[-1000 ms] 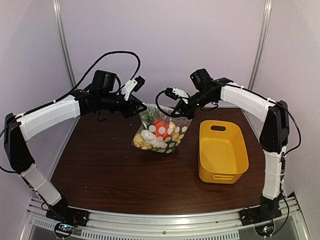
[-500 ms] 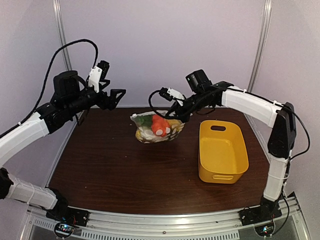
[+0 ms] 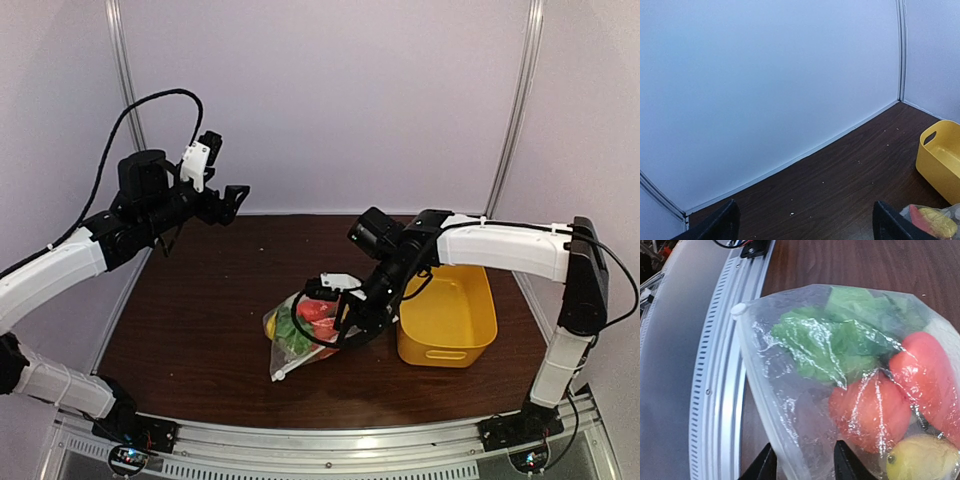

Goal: Place the food in the zip-top bag and seal the zipper
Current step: Set the zipper food storage bag at the center of the board, then reset both arms

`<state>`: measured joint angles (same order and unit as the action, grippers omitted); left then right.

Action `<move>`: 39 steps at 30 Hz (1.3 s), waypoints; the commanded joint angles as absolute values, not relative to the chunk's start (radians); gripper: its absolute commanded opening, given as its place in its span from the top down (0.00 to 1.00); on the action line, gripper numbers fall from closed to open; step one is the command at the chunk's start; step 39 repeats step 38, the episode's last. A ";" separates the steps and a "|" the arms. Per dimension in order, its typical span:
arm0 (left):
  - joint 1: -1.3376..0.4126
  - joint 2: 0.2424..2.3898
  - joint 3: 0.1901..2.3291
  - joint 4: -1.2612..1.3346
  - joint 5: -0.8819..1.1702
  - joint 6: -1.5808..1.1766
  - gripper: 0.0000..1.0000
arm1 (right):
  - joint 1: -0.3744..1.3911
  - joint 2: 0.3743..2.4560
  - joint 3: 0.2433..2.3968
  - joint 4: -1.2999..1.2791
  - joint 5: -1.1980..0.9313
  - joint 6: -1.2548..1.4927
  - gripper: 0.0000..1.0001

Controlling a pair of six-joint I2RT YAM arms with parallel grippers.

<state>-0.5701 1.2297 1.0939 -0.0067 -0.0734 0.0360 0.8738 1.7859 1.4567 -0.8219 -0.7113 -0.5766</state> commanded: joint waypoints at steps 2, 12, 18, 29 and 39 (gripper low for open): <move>-0.566 1.241 1.145 -0.075 -0.085 0.032 0.06 | 0.874 1.775 1.566 -1.162 -0.798 -0.719 0.47; -0.566 1.242 1.112 -0.157 -0.175 -0.074 0.02 | 0.618 1.669 1.633 -1.207 -0.867 -0.728 0.39; -0.566 1.228 1.085 -0.175 -0.309 -0.106 0.02 | 0.356 1.504 1.551 -0.783 -0.726 -0.461 0.00; -0.565 1.206 1.129 -0.256 -0.414 -0.137 0.02 | 0.101 1.352 1.220 -0.214 -0.065 -0.047 0.00; -0.565 1.161 1.037 -0.179 -0.434 -0.111 0.02 | 0.101 1.300 1.169 -0.213 -0.119 -0.055 0.00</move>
